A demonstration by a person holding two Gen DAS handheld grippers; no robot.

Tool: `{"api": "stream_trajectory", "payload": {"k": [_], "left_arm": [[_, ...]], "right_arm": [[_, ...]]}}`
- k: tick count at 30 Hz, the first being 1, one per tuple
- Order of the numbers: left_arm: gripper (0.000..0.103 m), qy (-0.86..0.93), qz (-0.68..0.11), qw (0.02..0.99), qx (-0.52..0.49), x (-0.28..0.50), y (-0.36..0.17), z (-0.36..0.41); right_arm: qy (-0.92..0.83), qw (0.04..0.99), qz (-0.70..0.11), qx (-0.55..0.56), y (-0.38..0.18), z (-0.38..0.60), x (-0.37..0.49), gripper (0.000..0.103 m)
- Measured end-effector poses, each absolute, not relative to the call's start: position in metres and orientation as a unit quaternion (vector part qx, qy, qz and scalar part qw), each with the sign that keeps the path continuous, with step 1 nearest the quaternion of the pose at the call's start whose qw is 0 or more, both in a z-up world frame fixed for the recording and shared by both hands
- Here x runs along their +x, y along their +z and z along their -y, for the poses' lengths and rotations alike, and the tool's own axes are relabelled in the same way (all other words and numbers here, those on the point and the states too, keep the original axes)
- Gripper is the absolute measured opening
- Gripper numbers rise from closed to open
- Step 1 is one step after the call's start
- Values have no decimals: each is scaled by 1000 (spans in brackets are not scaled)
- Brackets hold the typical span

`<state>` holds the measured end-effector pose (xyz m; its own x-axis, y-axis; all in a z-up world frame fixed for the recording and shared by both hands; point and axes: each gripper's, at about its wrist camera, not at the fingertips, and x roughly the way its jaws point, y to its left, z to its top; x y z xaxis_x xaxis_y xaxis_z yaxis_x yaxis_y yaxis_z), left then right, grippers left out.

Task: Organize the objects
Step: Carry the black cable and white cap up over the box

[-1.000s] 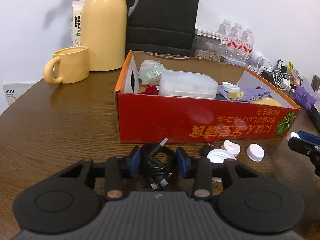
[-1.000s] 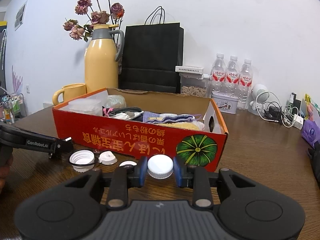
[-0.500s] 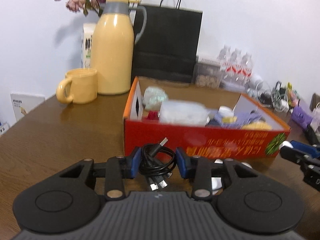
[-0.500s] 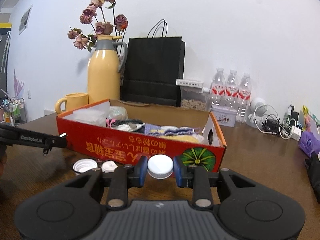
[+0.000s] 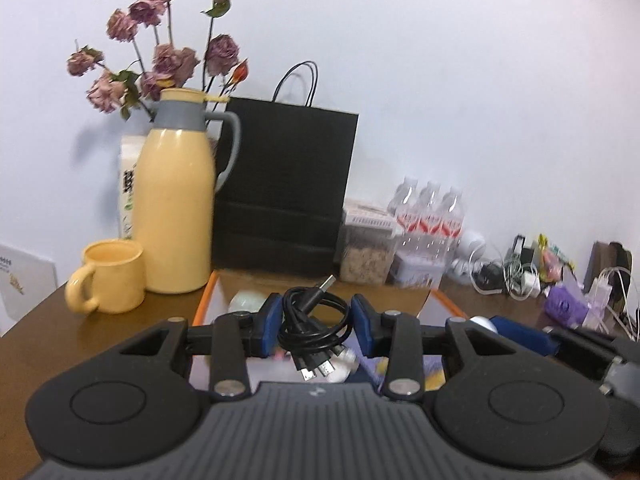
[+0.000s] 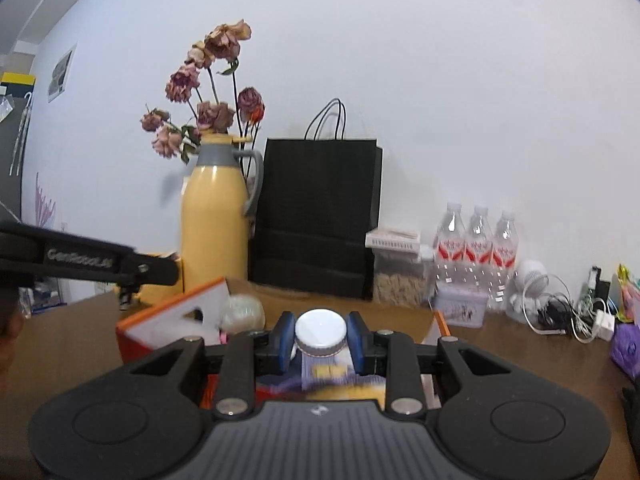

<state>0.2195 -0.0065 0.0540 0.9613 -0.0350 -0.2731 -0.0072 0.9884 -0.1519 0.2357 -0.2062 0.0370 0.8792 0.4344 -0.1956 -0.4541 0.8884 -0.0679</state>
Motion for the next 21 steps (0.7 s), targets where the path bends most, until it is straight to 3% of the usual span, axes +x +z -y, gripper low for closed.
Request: {"api": "stream_trajectory", "payload": {"k": [21], "left_arm": [[37,-13,-212,974,-83,322,23,2]], "right_arm": [[202,968,-147,-8,7,199,327,27]]}}
